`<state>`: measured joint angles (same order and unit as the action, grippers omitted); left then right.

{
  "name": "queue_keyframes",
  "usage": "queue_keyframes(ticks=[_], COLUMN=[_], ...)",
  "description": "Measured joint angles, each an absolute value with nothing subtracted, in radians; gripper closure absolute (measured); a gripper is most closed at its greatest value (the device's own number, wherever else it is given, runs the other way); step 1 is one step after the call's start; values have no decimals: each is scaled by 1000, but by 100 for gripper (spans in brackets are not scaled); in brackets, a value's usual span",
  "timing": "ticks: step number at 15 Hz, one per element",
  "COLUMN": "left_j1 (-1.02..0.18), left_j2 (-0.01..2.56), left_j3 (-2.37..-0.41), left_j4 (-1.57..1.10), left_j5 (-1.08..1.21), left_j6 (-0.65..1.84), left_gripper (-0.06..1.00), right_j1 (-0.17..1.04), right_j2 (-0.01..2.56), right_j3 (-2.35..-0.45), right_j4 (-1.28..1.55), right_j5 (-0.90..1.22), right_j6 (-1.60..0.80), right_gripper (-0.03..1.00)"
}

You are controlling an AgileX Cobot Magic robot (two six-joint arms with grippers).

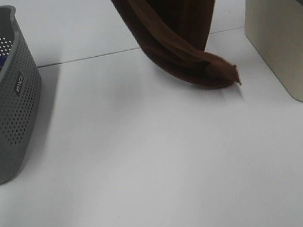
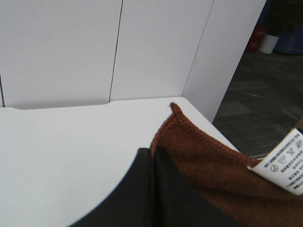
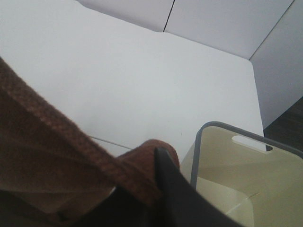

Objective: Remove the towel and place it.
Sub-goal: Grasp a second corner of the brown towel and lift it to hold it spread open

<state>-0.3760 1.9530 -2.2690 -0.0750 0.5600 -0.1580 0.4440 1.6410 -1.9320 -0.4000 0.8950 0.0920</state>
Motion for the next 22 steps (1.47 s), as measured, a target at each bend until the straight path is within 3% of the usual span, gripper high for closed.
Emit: queue_keyframes(ticks=[7,14,18,22], left_j1=[-376,-370,-326,-320], left_j2=[2134,2234,2196,2190], left_j3=[-2257,-2258,-2467,-2498], left_j4=[43,211,240,232], left_j5=[692,245,23,55], left_j6=[-156,-156,-156,-156], left_gripper=[94,94,94,94], right_j1=[444,443,442,429], right_j2=[1847,1975,1947,1903], right_j3=[-1933,-1984,-2244,-2269], right_j4=[-423,-583,-618,-621], right_j5=[901,464,445,476], right_j6=[92,114,111,111], right_gripper=[97,97,97,97])
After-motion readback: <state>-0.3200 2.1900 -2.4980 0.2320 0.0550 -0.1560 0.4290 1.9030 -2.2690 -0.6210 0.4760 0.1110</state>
